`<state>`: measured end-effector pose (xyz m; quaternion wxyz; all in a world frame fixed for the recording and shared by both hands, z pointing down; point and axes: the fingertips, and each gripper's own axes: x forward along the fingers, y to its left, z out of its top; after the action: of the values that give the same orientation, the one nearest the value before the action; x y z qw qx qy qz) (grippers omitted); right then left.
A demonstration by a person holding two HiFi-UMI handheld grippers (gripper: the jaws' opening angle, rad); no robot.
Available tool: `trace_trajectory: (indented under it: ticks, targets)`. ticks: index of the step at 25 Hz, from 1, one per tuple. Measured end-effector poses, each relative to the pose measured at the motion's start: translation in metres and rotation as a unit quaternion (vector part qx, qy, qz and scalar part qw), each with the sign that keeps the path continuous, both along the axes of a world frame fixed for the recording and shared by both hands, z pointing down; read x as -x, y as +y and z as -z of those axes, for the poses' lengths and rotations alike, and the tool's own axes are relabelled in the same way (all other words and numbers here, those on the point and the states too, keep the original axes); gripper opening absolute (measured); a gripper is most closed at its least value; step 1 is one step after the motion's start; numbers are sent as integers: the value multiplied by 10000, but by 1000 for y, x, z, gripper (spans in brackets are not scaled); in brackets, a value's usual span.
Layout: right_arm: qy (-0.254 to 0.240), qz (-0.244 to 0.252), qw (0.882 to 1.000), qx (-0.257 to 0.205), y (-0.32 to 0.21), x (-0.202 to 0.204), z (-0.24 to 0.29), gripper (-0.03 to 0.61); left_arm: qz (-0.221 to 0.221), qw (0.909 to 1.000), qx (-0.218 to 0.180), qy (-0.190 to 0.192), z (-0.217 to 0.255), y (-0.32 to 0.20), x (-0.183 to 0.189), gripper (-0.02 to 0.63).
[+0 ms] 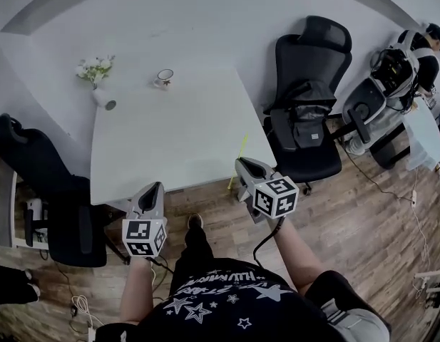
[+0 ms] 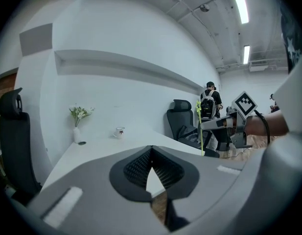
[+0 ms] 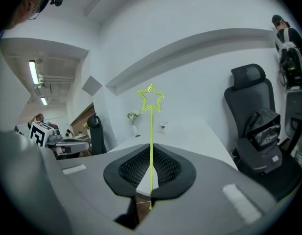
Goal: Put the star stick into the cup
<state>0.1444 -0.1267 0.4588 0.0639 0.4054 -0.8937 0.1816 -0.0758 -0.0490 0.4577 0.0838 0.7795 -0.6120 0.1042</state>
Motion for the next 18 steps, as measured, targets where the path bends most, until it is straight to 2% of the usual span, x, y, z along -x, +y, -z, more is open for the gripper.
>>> trace_trajectory:
  ticks: [9,18]
  targets:
    - [88,-129,9999,23,-100,37,6,34,-22,10000,20,94,5,-108,50,3]
    - [37,-129,9997,-200,-191,89,34,34,-57,9998,-133,145,28,-196,95,3]
